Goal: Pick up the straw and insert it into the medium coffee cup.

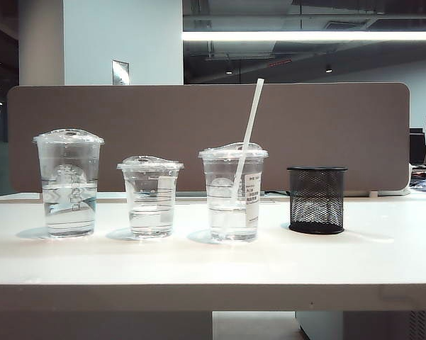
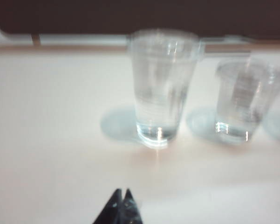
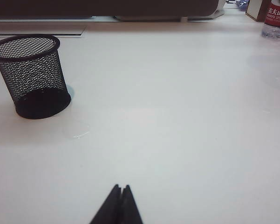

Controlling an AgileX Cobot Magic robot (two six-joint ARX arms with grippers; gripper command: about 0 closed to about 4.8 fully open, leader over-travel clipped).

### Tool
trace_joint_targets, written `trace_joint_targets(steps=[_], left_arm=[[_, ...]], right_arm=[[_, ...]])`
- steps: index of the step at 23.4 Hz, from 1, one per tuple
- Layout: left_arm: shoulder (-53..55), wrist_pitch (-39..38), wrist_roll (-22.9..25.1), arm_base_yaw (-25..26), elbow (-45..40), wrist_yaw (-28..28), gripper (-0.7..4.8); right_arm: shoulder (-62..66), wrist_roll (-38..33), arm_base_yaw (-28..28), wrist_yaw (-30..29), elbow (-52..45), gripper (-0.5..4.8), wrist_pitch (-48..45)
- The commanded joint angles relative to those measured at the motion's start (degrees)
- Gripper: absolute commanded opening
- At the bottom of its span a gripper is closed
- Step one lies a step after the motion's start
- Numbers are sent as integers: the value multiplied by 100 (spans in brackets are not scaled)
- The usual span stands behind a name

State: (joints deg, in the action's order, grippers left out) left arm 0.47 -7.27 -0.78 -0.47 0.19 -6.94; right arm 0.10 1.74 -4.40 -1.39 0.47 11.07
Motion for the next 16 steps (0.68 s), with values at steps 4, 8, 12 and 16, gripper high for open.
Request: trace_joint_targets(steps=[4, 8, 12, 16], left_arm=[[-7, -192, -74, 4, 33, 588, -4], [-7, -199, -74, 7, 33, 577, -4], [-7, -203, -74, 7, 33, 566, -4], [-7, -203, -76, 7, 33, 566, -4]], right_arm=[[-9, -2, 4, -4, -28, -1, -59], [-9, -2, 4, -4, -28, -1, -59], [-9, -2, 4, -7, -28, -1, -59], [-9, -2, 4, -4, -28, -1, -59]])
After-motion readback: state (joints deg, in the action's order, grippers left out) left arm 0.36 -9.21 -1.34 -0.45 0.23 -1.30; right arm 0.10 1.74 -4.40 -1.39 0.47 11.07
